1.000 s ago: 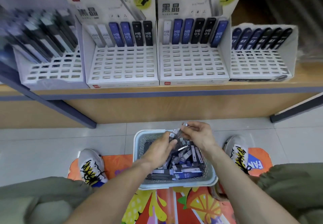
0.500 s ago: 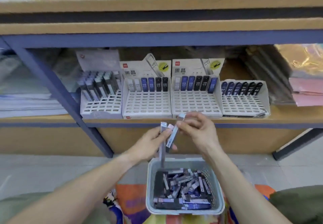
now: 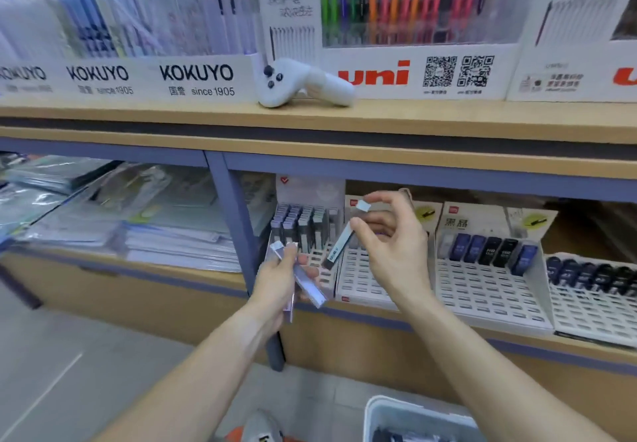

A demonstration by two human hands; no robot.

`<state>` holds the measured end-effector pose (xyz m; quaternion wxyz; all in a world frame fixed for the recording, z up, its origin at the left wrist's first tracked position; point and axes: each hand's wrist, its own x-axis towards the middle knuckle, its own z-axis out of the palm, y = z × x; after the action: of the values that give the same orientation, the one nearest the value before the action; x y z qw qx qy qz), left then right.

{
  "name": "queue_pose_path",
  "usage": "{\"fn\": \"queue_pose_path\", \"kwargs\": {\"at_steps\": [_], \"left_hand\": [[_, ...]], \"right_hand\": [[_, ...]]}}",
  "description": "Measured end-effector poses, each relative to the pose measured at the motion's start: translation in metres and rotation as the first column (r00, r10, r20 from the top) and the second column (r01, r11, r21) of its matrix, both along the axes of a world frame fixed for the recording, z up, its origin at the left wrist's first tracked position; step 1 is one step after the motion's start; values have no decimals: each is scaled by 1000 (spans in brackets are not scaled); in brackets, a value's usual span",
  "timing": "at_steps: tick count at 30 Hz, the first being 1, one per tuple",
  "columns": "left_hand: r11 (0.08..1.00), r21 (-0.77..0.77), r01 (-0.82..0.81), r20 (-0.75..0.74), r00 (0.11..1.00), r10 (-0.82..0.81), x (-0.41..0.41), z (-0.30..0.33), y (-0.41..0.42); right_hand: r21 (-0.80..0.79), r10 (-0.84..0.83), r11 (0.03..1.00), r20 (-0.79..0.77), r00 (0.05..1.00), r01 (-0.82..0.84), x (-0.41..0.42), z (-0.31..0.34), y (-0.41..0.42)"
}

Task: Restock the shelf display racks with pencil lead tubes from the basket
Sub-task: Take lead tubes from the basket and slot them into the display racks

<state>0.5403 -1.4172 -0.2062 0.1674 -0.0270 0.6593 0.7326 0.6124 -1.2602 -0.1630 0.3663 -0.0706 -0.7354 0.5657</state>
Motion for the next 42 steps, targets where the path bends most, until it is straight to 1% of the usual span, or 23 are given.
{"fn": "queue_pose_path", "kwargs": {"at_steps": [3,6,8,11,13,17,21,23,25,28,30,33,39,42], "left_hand": [[999,-24,-44,19,999,44,-19,-9,-10],[998,-40,-48,90,995,52,-30,-9,-17],[999,6,-39,171,985,38,-35,-7,-21],[990,137,-27,256,967,-9,-42,-11,-23],[986,168,-17,259,966,-27,-43,-15,-22],[993,116,17,212,976,-42,-42,-15,-20],[994,96,50,150,987,-64,-46,-21,-20],[997,57,51,128,990,-58,-46,-22,-21],[998,40,54,148,987,-59,-46,-22,-21],[997,69,47,235,970,-62,-43,-20,-21],[995,92,29,254,966,-52,-43,-20,-19],[992,123,-12,263,965,-21,-42,-17,-16],[997,69,-47,248,968,28,-44,-18,-15],[998,49,-31,229,973,19,-44,-18,-14]], "right_hand": [[39,6,999,4,1000,-6,-27,-12,-10],[85,9,996,36,999,-12,-54,-27,-15],[134,-1,991,51,999,-6,-70,-36,-15],[199,-46,979,57,997,34,-86,-45,-10],[230,-66,972,70,995,48,-93,-50,-6],[295,-51,955,104,993,18,-98,-60,-2],[339,-36,941,115,993,-5,-104,-64,2],[358,-13,933,130,991,-34,-105,-64,4],[386,4,921,132,991,-55,-105,-64,5],[392,18,918,121,993,-64,-104,-64,8],[383,33,920,122,992,-78,-104,-63,9],[391,49,915,126,991,-95,-105,-62,9],[422,47,899,166,985,-114,-107,-66,16],[505,44,853,174,984,-128,-106,-74,17]]}}
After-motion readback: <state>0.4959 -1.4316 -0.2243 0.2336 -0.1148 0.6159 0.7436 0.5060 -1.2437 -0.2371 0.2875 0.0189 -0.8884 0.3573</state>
